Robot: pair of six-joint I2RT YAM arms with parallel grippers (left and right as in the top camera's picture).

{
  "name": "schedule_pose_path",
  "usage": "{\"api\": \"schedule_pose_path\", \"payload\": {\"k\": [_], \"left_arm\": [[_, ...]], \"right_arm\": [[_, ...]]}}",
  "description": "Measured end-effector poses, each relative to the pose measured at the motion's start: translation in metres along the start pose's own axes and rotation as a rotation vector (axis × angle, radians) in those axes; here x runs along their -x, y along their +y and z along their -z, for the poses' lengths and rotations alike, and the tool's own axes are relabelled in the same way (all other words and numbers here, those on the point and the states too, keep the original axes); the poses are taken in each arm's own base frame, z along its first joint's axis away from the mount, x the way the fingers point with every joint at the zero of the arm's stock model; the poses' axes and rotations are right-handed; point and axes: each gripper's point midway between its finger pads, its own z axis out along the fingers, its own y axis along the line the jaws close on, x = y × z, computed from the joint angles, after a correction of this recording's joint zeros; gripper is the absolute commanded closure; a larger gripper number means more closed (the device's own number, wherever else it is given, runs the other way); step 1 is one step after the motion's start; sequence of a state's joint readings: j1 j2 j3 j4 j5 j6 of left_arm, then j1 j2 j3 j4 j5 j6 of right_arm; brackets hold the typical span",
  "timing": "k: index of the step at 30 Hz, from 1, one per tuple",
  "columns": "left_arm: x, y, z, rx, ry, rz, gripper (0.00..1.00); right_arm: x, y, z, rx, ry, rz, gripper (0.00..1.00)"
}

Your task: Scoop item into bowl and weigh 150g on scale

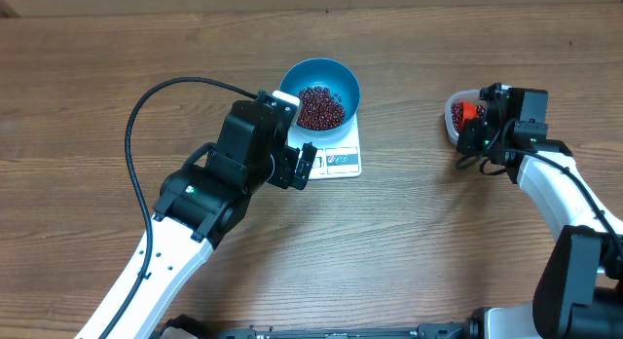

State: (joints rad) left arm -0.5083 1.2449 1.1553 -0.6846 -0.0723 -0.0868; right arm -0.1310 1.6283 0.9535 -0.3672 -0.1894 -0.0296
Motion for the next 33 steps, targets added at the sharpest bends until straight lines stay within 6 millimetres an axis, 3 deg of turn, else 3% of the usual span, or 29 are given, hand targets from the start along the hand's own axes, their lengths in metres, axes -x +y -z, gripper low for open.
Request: {"api": "schedule_pose_path", "payload": {"k": [8,16,23,33], "left_arm": [[0.0,0.0,0.0,0.0,0.0,0.0,0.01],[0.0,0.0,0.0,0.0,0.0,0.0,0.0],[0.0,0.0,0.0,0.0,0.0,0.0,0.0],[0.0,0.0,0.0,0.0,0.0,0.0,0.01]], "right_arm": [[0.0,-0.005,0.003,0.089,-0.001,-0.057,0.96],[-0.003,-0.031,0.02,0.232,-0.011,-0.214,0.96],[0.0,-0.032,0.029,0.321,-0.032,-0.258,0.96],[0.008,-0.051,0.047,0.402,-0.096,-0.347,0.96]]}}
